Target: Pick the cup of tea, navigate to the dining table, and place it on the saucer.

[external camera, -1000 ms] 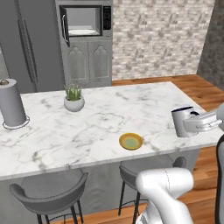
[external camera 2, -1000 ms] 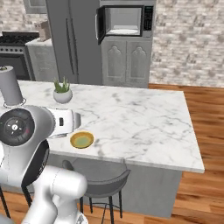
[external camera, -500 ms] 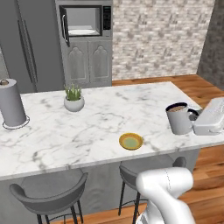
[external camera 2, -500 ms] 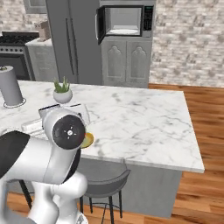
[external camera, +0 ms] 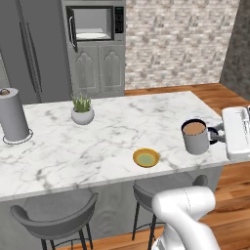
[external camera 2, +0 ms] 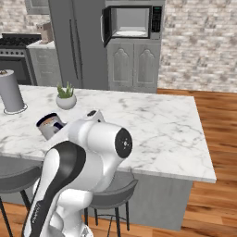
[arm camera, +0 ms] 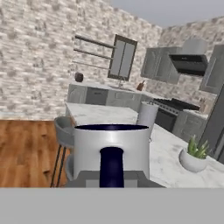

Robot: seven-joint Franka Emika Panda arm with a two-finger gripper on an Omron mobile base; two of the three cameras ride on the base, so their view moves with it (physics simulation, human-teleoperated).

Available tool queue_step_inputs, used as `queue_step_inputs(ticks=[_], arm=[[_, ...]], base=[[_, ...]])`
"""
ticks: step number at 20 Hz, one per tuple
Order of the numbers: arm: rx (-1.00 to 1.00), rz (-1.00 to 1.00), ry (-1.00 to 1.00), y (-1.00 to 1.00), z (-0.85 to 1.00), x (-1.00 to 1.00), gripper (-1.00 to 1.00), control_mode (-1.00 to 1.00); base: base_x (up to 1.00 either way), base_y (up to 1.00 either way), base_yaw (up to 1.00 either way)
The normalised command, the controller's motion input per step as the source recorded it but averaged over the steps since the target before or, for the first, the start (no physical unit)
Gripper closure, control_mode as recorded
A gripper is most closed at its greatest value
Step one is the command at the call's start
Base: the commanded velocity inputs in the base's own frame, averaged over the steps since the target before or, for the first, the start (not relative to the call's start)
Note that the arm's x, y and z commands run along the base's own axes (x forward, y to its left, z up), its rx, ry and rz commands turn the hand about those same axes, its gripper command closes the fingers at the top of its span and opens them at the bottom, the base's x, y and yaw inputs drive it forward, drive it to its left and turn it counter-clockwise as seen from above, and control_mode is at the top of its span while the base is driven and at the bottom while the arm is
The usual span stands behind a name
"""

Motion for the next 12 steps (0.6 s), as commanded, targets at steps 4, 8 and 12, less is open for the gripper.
queue_step_inputs(ticks=[4, 8, 12], arm=[[0.00, 0.33, -0.15, 0.00, -0.25, 0.24, 1.00, -1.00], [0.00, 0.26, -0.07, 0.00, -0.29, 0.31, 1.00, -1.00], [0.00, 0.17, -0.03, 0.00, -0.30, 0.35, 1.00, -1.00]], base=[[0.00, 0.00, 0.00], [0.00, 0.00, 0.00], [0.00, 0.00, 0.00]])
